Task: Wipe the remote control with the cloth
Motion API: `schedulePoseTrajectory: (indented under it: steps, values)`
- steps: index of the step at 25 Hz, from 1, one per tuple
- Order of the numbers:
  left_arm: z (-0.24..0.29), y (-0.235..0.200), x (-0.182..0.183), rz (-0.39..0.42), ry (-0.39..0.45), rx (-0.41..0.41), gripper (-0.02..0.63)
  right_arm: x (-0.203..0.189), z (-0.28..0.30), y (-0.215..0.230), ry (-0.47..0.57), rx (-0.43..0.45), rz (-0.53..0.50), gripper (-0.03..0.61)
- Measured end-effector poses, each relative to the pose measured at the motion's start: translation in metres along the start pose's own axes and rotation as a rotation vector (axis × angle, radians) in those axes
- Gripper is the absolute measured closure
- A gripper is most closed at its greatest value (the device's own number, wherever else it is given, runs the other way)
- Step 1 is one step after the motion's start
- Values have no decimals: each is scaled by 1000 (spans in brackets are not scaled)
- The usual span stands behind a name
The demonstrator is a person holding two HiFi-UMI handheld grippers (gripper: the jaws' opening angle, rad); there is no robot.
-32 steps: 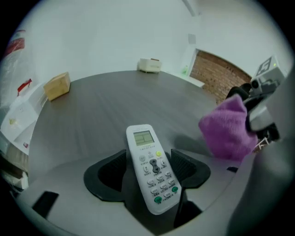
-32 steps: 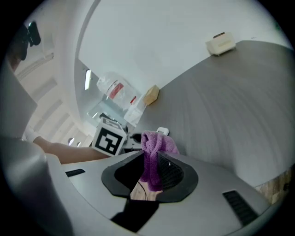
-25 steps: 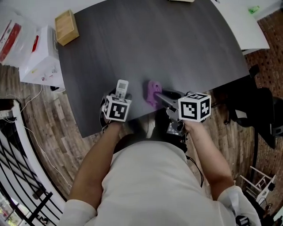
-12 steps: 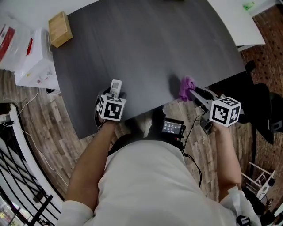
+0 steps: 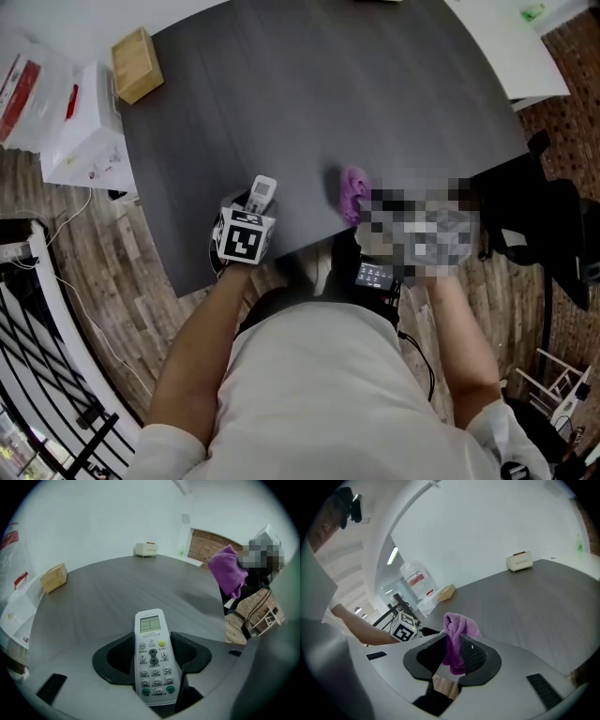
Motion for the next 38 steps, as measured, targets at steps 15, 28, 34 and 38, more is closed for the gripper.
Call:
schedulePoseTrajectory:
  steps: [15,28,34,38]
  values:
    - [-42,-5,6,-1127,783,-1254,371,80,64,-83,116,75,-465,483]
    - [-46,-9,17,-1108,825,-1322,373,63,72,-108,42,268,-543,489]
    - [-46,-10,18,-1116,847,-1322,373,59,64,-109,37,294,-517,491]
    - [-43,-18,16,-1166,892,-1263,373,48,60,-117,13,322,-534,492]
Point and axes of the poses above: the fingertips, and each gripper's own axes: z forward along the fingers, y to its right, x out of its top, the point moved 9 cm from there along -z, backward along the fingers, and after that the axes turned 4 degrees about -x, right-handed, at the moved point
